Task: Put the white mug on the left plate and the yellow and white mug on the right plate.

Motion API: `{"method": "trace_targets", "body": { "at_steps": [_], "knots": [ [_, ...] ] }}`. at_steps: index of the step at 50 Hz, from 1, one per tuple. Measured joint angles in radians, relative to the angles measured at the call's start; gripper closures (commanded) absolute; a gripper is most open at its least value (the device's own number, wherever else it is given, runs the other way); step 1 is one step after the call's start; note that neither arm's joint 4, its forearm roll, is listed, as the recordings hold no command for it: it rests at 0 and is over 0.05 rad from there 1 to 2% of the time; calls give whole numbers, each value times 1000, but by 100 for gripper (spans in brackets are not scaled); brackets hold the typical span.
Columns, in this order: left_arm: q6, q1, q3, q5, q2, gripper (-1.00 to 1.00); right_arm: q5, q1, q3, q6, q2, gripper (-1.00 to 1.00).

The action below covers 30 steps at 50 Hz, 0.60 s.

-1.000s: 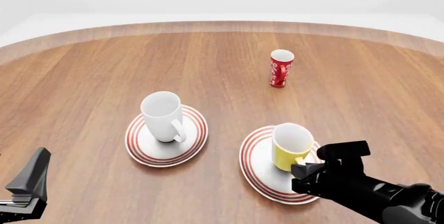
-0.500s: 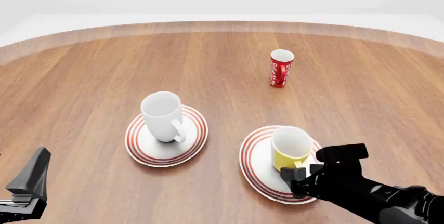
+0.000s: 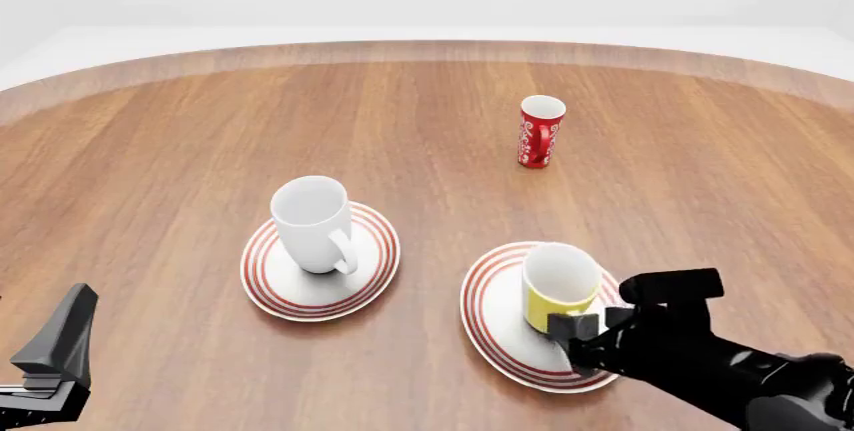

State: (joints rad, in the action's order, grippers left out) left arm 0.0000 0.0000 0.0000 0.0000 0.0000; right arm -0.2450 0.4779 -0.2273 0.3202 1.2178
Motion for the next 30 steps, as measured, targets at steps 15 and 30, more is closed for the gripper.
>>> {"method": "trace_targets", "body": {
  "at_steps": [15,30],
  "knots": [
    [0,0,0,0,0,-100,139,-16,-33,-31,-148,-100],
    [0,0,0,0,0,-100,310,-35,-129,-66,-317,-100]
  ]
}}
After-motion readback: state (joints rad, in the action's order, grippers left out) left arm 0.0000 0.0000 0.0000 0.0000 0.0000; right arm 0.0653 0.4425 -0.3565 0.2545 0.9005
